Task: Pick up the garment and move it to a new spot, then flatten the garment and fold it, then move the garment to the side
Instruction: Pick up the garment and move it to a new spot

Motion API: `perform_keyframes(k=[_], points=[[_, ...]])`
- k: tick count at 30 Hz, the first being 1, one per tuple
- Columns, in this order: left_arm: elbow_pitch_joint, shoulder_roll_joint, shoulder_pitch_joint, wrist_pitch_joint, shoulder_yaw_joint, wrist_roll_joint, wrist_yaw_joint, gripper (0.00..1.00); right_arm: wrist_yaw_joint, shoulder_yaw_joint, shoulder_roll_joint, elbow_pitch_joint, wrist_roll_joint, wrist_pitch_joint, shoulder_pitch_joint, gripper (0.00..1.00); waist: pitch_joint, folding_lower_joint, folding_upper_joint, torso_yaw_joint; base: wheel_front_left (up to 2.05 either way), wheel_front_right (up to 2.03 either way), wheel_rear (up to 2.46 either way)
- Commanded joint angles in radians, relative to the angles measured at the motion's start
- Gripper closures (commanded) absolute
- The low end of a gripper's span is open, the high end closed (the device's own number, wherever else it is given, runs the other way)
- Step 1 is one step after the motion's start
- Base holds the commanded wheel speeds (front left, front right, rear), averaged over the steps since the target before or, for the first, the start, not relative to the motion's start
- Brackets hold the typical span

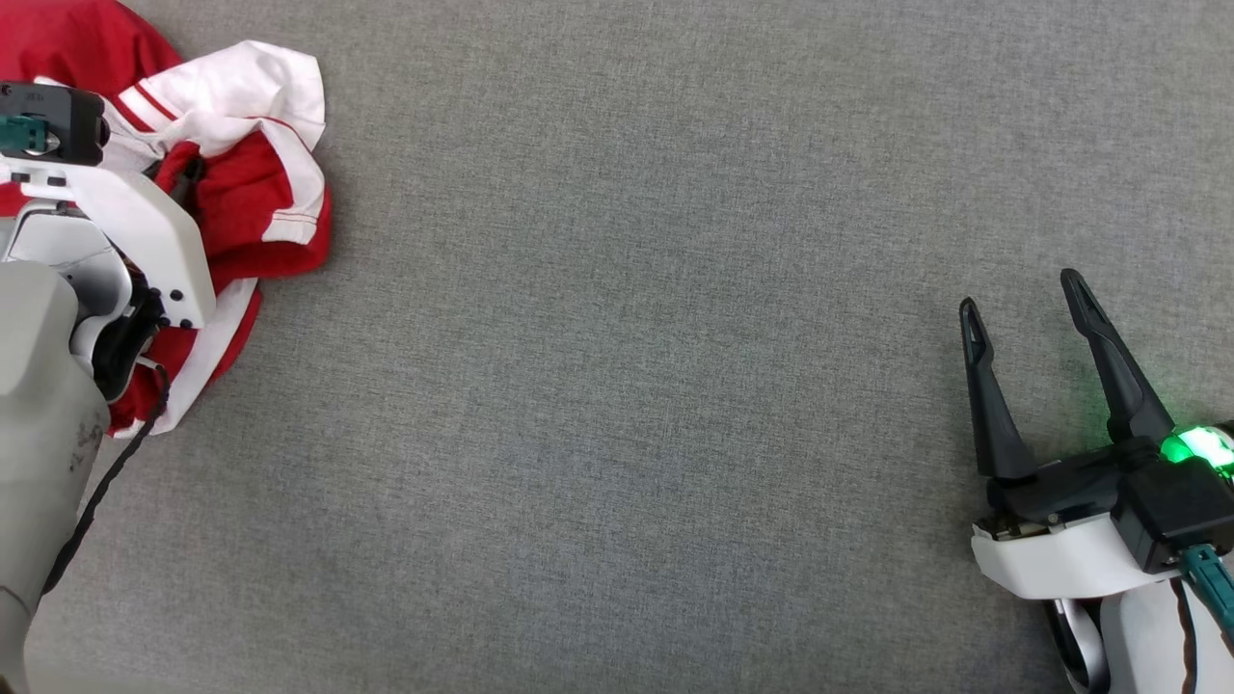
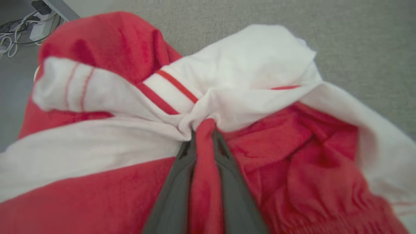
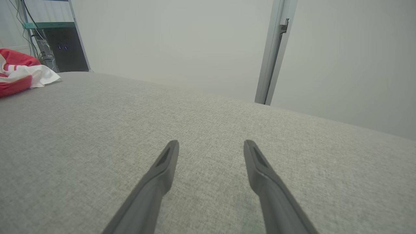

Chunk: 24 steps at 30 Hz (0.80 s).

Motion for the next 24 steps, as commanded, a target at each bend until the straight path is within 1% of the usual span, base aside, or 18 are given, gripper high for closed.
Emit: perform_keyframes(k=[1,5,7,12,16,17,24], points=[[0.004,-0.002,0.003,-0.025,-0.017,-0.005,0.001,1.00,-0.002,-0.014,-0.007,0.027,-0.004,0.002,0.003,0.00,-0.001,0.0000,0.0000,0.002,0.00,0.00,0.00],[0.007,0.007,-0.009,-0.134,-0.035,-0.007,0.001,1.00,-0.002,0.002,0.006,0.037,0.002,0.002,0.005,0.00,-0.020,0.0000,0.0000,0.005,0.00,0.00,0.00],[-0.004,0.001,0.004,-0.186,-0.036,-0.023,0.001,1.00,-0.002,0.006,0.014,0.039,0.009,0.002,0.003,0.00,-0.039,0.0000,0.0000,0.006,0.00,0.00,0.00],[-0.035,0.028,0.014,-0.301,-0.059,-0.028,0.001,1.00,-0.002,0.019,0.029,0.045,0.021,0.001,0.008,0.00,-0.100,0.0000,0.0000,0.013,0.00,0.00,0.00],[-0.067,0.059,0.015,-0.334,-0.074,-0.014,0.001,1.00,-0.002,0.022,0.045,0.054,0.034,0.001,0.013,0.00,-0.154,0.0000,0.0000,0.011,0.00,0.00,0.00],[-0.067,0.059,0.015,-0.334,-0.074,-0.014,0.001,1.00,-0.002,0.022,0.045,0.054,0.034,0.001,0.013,0.00,-0.154,0.0000,0.0000,0.011,0.00,0.00,0.00],[-0.150,0.113,-0.014,-0.349,-0.065,0.004,0.001,1.00,-0.002,0.035,0.063,0.073,0.060,0.001,0.036,0.00,-0.238,0.0000,0.0000,-0.001,0.00,0.00,0.00]])
